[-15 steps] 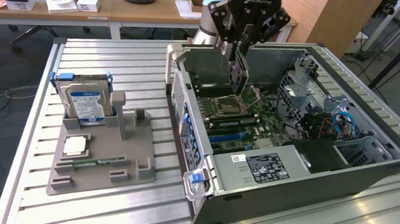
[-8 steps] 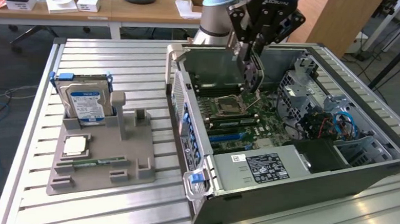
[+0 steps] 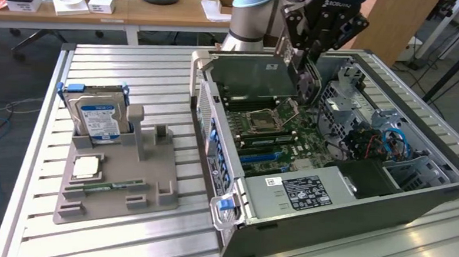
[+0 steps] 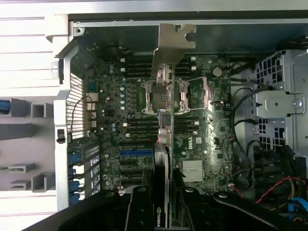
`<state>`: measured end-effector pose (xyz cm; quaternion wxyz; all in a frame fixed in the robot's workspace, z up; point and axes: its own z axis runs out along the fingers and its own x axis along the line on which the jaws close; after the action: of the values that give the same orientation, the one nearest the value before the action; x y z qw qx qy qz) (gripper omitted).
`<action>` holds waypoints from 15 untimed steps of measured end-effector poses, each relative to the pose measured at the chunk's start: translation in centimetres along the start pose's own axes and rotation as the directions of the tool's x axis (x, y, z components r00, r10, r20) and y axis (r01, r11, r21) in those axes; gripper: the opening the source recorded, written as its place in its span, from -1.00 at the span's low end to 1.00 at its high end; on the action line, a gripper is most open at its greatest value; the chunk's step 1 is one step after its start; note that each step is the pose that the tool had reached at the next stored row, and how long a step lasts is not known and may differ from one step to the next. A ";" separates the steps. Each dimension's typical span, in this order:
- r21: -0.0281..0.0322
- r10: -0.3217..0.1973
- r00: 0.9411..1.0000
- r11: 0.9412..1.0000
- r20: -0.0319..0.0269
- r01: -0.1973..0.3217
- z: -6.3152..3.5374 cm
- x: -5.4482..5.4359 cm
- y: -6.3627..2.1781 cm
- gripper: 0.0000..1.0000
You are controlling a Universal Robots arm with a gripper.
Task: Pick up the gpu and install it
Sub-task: 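Pick up the gpu and move the gpu toward the slot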
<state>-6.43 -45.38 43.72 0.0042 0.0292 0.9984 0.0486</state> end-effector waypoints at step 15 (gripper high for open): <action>0.000 0.000 1.000 1.000 0.000 0.000 0.40 -1.9 0.08 -0.47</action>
<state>-4.48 -45.38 43.34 0.0042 0.0292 0.9984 0.0486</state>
